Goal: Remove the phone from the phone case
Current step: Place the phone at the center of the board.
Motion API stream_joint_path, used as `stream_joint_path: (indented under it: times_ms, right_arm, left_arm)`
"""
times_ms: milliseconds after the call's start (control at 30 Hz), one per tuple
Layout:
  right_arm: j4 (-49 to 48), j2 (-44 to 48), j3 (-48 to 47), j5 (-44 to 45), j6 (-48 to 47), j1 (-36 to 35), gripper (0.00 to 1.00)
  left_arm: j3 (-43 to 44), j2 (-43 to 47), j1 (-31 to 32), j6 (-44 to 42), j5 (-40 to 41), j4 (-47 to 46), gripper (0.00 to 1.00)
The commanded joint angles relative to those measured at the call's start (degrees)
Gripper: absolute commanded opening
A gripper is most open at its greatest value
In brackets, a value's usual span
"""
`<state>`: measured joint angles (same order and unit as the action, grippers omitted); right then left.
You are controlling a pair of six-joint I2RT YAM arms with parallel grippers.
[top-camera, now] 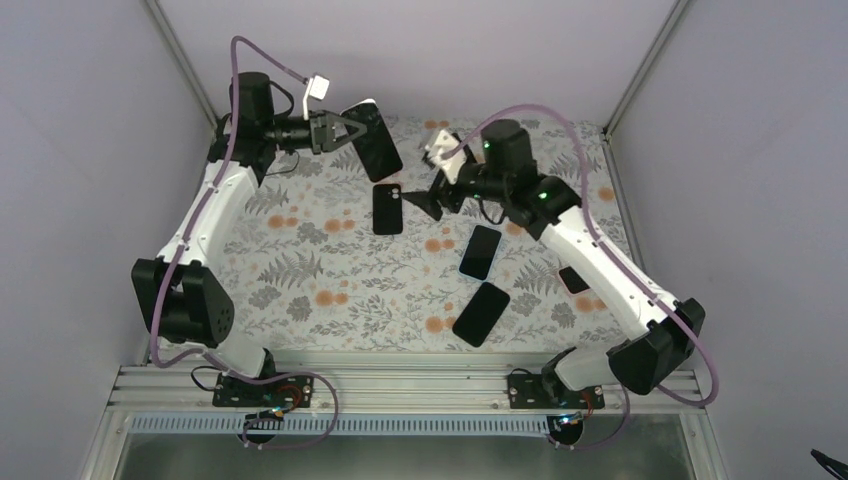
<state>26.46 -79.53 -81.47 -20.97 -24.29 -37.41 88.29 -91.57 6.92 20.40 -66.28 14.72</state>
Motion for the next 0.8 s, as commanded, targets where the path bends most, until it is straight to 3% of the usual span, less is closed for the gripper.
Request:
stream_joint_path:
  times_ms: [0,133,267,567,767]
  right_arm:
    - [6.7,-2.7,-5.1,-20.7,12.6,5.8,0.99]
    - [11.1,-7.4,-7.4,-34.6,17.3,9.7,0.93]
    - [7.2,-7.7,-5.0,-40.7,22.5,10.1,0.82]
    - [3.5,-10.0,-4.4,-43.2,27.6,10.0,0.50]
    - [2.4,-11.7,-5.1,-44.6,29.2,9.9,0.39]
  left_arm:
    - [-4.3,4.8,0.6,-7.9,-6.7,-1.0,0.04]
    - [-7.6,7.9,2.4,-11.2,-7.7,-1.7,0.04]
    - [-10.5,10.2,5.2,-12.5,-7.4,-3.2,0.04]
    - [-12.5,11.5,7.3,-13.2,-8.7,-3.6,0.03]
    - [-12.2,10.4,8.4,-14.2,-8.5,-2.9,0.02]
